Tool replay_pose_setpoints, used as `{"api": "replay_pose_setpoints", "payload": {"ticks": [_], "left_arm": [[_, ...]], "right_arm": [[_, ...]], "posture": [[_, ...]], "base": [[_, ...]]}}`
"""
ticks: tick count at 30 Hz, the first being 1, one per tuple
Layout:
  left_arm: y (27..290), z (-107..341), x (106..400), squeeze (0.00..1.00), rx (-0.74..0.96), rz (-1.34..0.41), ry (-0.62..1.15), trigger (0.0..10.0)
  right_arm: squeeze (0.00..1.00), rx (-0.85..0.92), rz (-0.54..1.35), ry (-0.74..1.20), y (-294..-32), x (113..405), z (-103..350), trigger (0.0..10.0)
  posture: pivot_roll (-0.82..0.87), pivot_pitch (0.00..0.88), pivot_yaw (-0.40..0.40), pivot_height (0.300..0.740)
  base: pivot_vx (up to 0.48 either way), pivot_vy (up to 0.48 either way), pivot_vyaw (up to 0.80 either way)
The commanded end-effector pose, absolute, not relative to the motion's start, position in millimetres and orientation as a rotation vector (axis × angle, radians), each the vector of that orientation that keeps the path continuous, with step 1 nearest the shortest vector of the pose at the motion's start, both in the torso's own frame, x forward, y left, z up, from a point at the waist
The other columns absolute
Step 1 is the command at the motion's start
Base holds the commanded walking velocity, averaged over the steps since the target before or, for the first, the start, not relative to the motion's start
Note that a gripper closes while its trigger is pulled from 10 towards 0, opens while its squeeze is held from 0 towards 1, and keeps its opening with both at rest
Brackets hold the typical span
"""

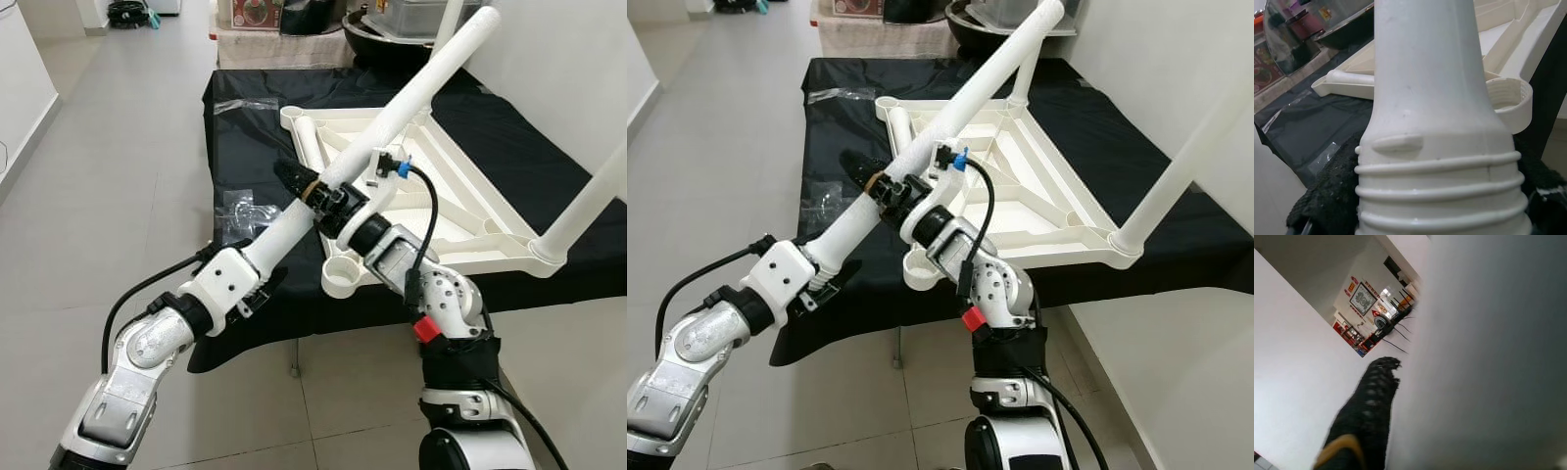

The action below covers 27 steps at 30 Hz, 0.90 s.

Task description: Building children table

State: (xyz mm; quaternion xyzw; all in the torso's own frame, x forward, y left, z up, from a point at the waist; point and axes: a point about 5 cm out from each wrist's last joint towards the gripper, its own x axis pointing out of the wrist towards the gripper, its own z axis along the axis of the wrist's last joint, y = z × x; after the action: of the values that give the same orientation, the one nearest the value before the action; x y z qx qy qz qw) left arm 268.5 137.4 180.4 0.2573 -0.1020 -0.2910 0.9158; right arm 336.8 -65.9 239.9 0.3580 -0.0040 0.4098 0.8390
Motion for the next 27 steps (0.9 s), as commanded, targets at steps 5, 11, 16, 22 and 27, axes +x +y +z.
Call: {"api": "replay_pose_setpoints", "payload": {"ticks": [5, 11, 16, 22, 27], "left_arm": [[130, 178, 263, 0.00, 0.548, -0.658, -0.221, 10.0], [130, 176, 264, 0.00, 0.530, -0.642, -0.203, 10.0], [131, 171, 265, 0.09, 0.519, -0.638, -0.166, 10.0], [137, 162, 264, 1.00, 0.484, -0.629, -0.104, 10.0], [149, 159, 266, 1.00, 0.525, -0.553, -0.083, 10.0]], "right_arm": [[0.00, 0.752, 0.895, -0.017, -61, 335, 247, 0.0], [0.00, 0.757, 0.886, -0.026, -62, 335, 249, 0.0], [0.00, 0.763, 0.881, -0.032, -62, 336, 251, 0.0], [0.00, 0.780, 0.874, -0.068, -65, 338, 260, 0.0], [0.00, 0.780, 0.873, -0.097, -67, 339, 268, 0.0]], "posture": [[0.09, 0.084, -0.062, 0.740], [0.09, 0.072, -0.061, 0.740], [0.09, 0.061, -0.059, 0.740], [0.09, 0.053, -0.057, 0.740], [0.09, 0.047, -0.058, 0.740]], "base": [[0.000, 0.000, 0.00], [0.000, 0.000, 0.00], [0.000, 0.000, 0.00], [0.000, 0.000, 0.00], [0.000, 0.000, 0.00]]}}
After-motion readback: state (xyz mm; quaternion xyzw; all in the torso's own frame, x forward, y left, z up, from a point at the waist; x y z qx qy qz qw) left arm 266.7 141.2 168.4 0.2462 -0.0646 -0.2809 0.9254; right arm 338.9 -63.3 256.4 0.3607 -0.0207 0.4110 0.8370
